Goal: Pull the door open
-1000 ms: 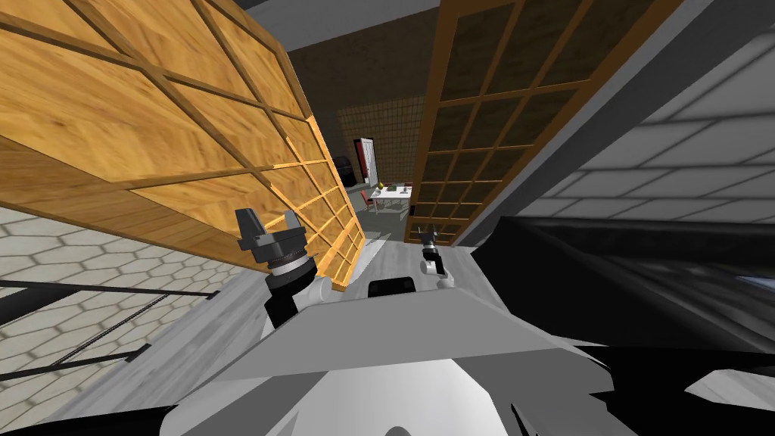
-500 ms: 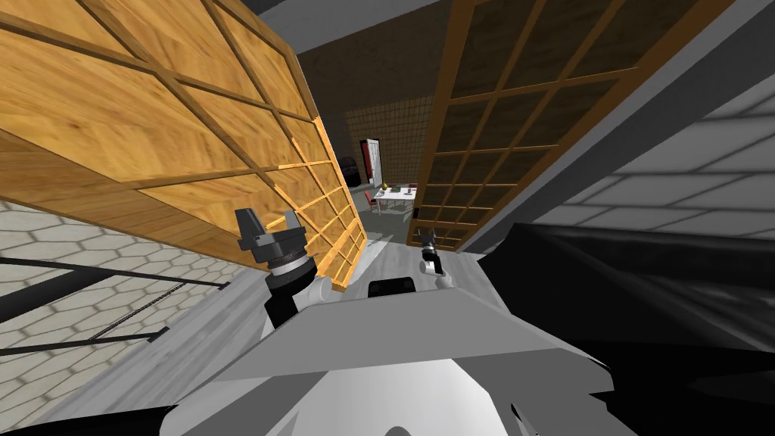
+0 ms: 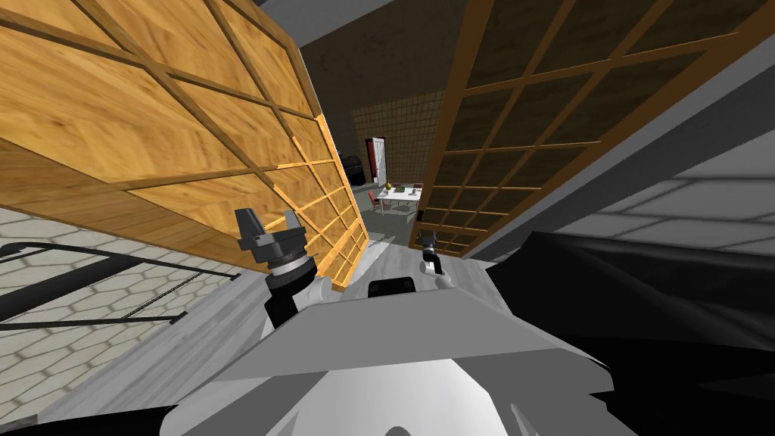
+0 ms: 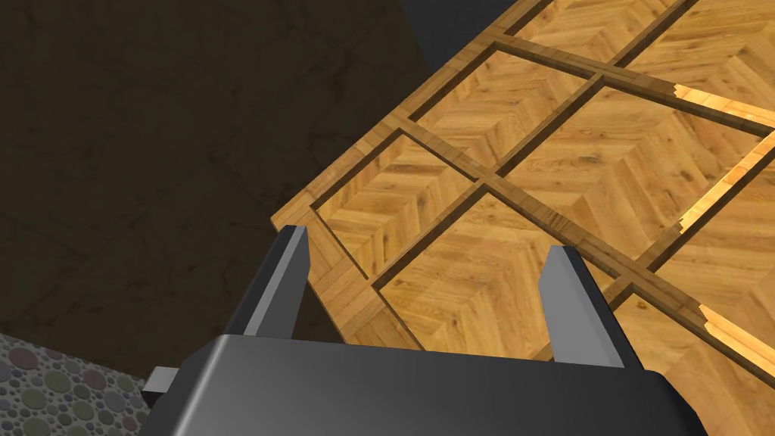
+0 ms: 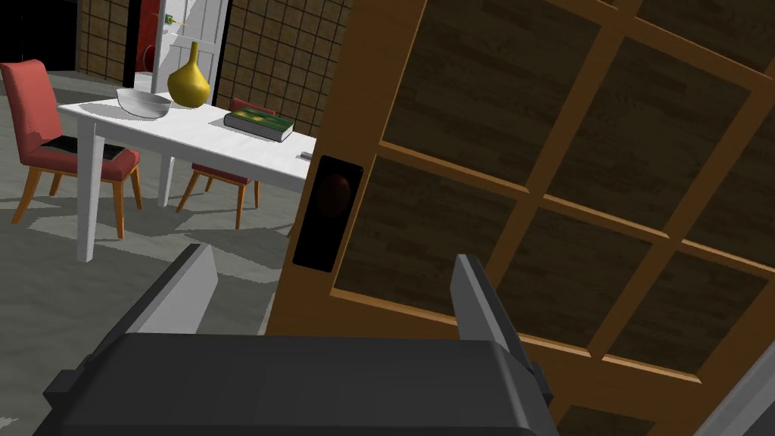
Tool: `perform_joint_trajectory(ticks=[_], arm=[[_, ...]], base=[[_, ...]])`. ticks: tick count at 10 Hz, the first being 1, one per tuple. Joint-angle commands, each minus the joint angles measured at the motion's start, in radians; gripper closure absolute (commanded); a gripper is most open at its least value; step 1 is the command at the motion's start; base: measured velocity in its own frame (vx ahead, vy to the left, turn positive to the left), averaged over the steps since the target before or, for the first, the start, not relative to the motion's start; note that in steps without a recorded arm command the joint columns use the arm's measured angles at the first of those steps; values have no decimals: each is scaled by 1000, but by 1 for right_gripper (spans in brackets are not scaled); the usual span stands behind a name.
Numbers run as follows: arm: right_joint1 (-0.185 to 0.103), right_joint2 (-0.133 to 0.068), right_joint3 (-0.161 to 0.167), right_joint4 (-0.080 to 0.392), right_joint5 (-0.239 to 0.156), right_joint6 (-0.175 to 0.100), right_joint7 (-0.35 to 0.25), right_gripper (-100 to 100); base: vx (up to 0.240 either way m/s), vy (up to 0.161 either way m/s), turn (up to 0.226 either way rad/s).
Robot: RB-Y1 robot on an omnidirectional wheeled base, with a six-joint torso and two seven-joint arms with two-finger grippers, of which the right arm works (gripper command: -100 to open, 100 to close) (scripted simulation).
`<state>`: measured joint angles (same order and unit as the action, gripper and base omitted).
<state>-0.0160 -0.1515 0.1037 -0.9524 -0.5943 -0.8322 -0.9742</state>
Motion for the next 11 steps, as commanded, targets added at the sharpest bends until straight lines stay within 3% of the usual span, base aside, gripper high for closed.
perform_joint_trajectory(ticks=[1, 4, 5, 9, 11], arm=[[-18, -1, 4, 43, -24, -8, -29, -100], [-52, -6, 11, 129, -67, -29, -85, -100], [-52, -6, 11, 129, -67, -29, -85, -100], [-91, -12, 19, 229, -117, -54, -151, -100], [-101, -14, 21, 253, -129, -60, -166, -100]], base=[[89, -36, 95], [81, -47, 100], [53, -34, 32], [62, -35, 80], [43, -33, 33]])
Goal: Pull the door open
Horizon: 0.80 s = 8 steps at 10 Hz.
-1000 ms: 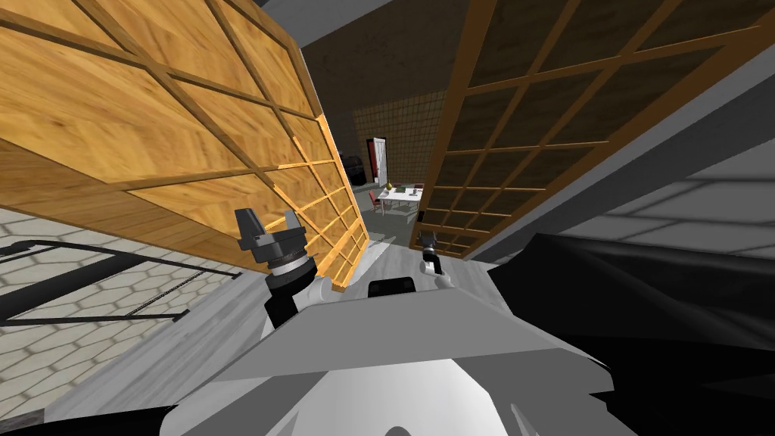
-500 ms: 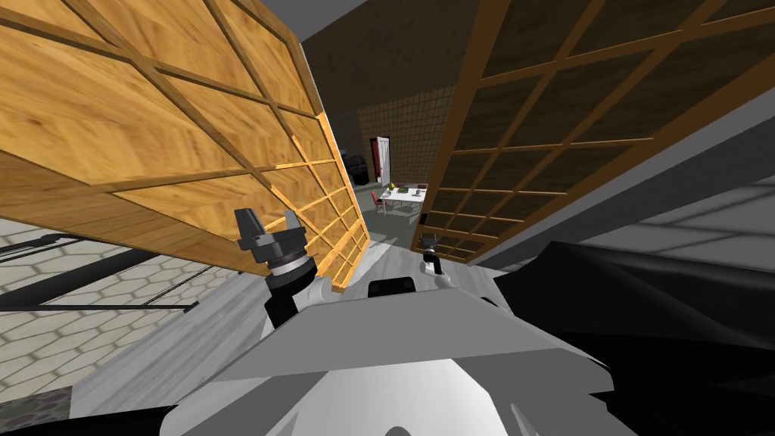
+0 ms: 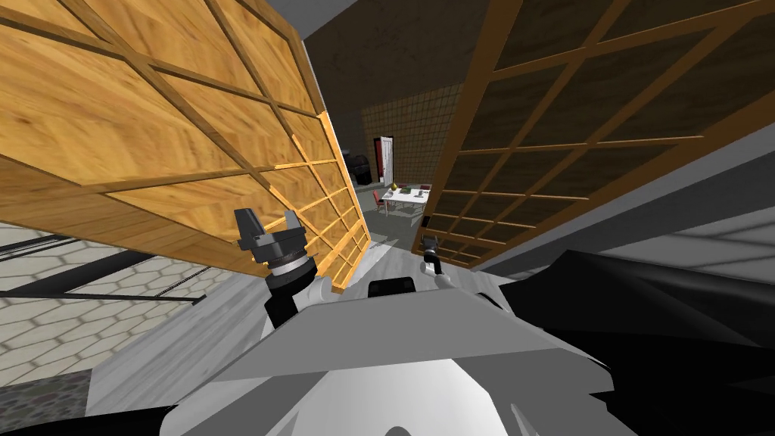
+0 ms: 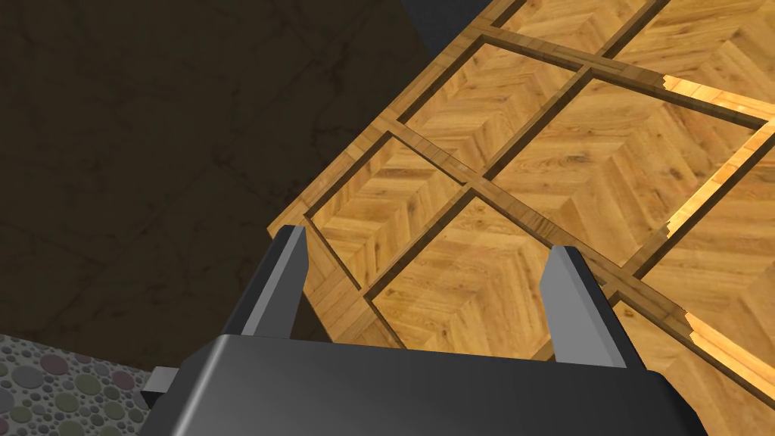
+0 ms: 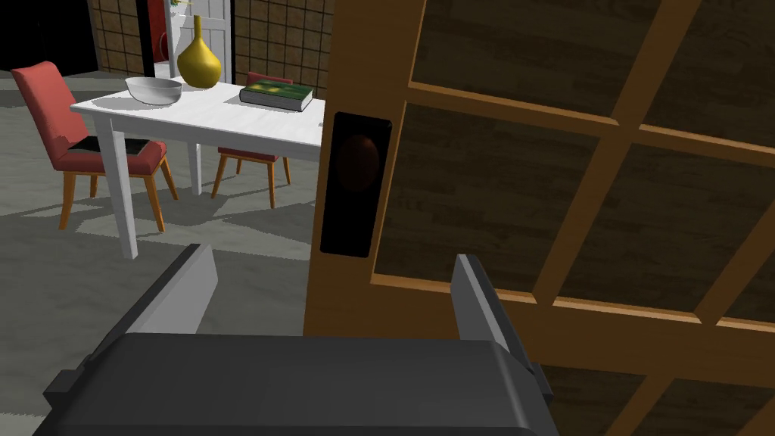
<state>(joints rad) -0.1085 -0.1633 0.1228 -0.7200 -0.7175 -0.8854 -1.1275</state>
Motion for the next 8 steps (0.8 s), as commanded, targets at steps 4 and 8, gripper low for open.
perform_joint_trajectory(ticks=[4, 8], arm=[[-46, -7, 10, 116, -53, -31, -75, -100], [-68, -10, 14, 171, -80, -45, -111, -100]], base=[[68, -44, 92], [47, -32, 45]])
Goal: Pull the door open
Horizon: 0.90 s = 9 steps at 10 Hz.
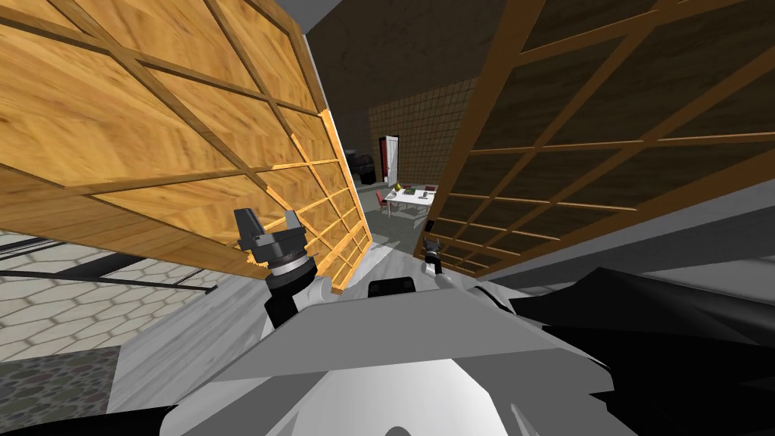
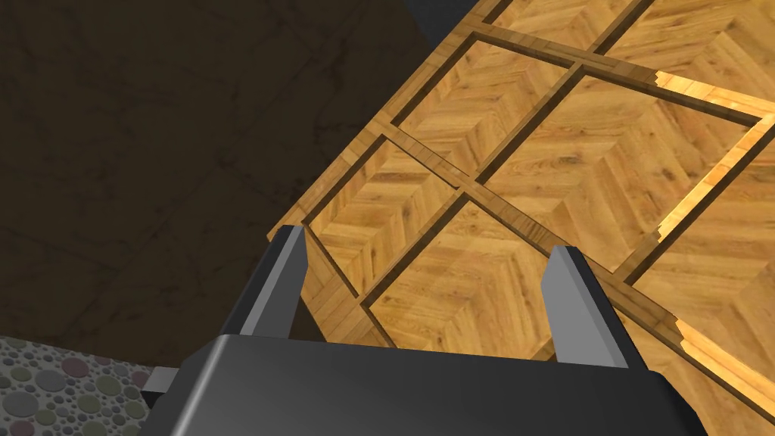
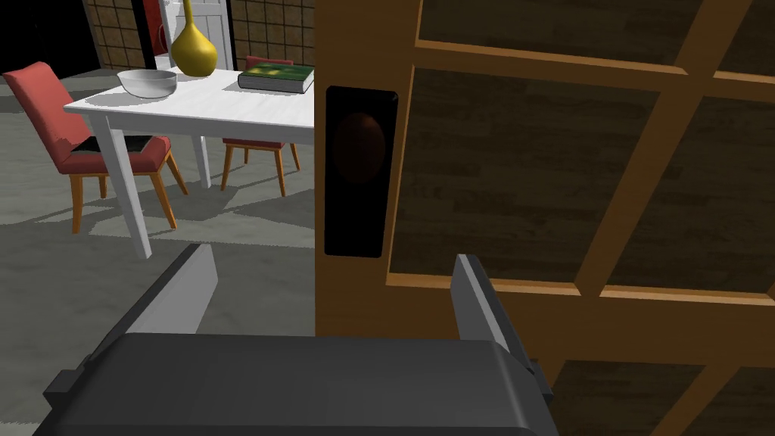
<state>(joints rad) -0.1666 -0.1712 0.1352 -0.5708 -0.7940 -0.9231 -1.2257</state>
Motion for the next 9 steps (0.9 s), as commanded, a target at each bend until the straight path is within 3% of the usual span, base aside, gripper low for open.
perform_joint_trajectory(ticks=[1, 2, 3, 6, 9], arm=[[-12, -2, 3, 29, -7, -9, -18, -100], [-22, -3, 5, 54, -20, -15, -34, -100], [-14, -3, 4, 36, -13, -11, -24, -100], [18, -59, 6, 44, -12, -14, -93, -100], [18, -59, 6, 44, -12, -14, -93, -100]], base=[[25, -24, 32], [45, -37, 56], [24, -21, 16], [206, -1, 53], [64, -6, 5]])
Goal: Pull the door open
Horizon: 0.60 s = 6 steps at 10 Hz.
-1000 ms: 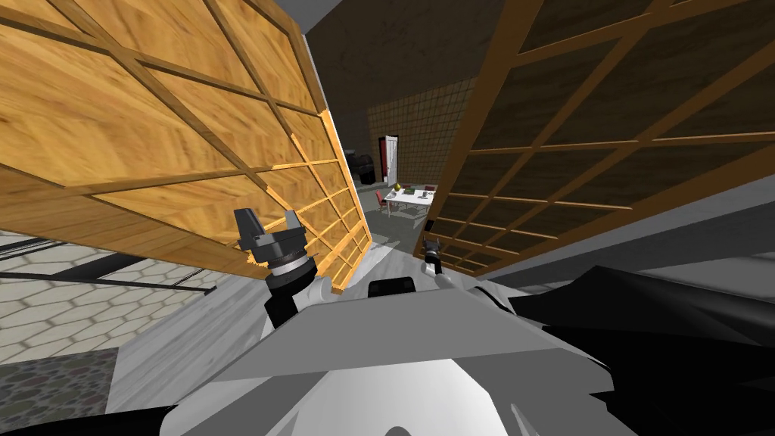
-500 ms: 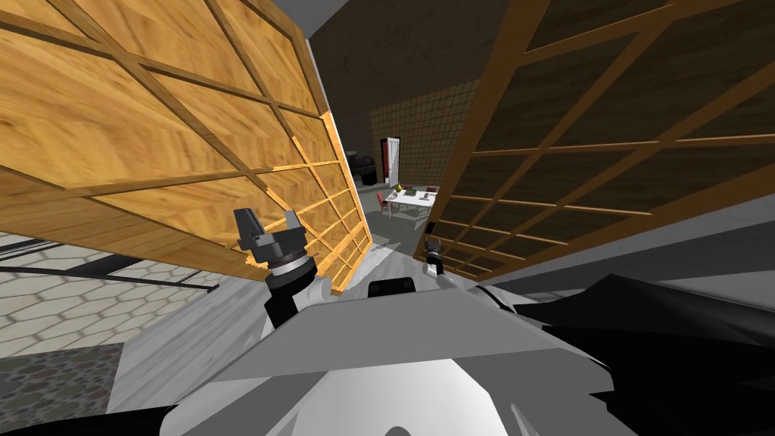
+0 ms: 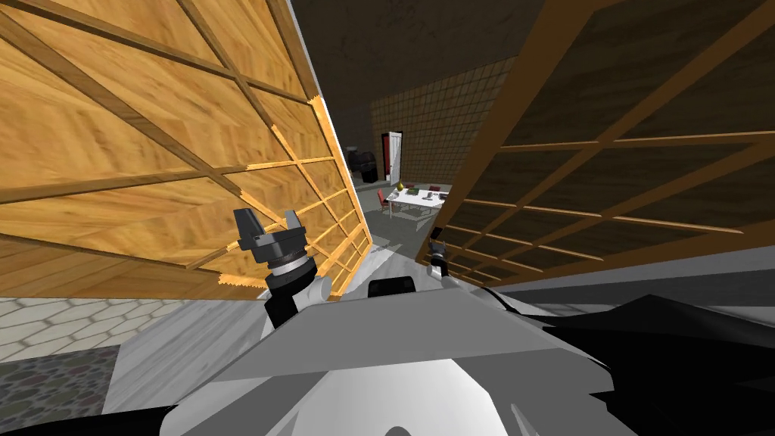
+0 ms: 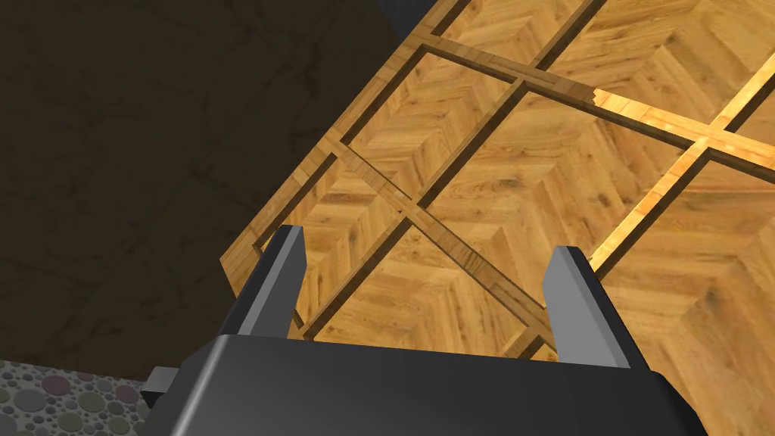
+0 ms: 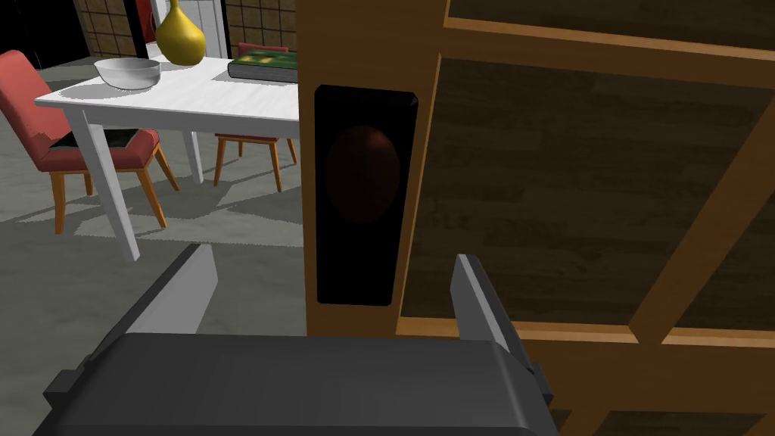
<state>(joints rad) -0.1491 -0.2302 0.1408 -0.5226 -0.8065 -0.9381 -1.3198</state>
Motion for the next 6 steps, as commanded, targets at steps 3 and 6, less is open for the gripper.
perform_joint_trajectory(ticks=[3, 6], arm=[[24, -42, 2, 9, 2, -2, -50, -100], [40, -71, 3, 5, 3, -4, -85, -100]], base=[[98, -7, 46], [53, -2, 17]])
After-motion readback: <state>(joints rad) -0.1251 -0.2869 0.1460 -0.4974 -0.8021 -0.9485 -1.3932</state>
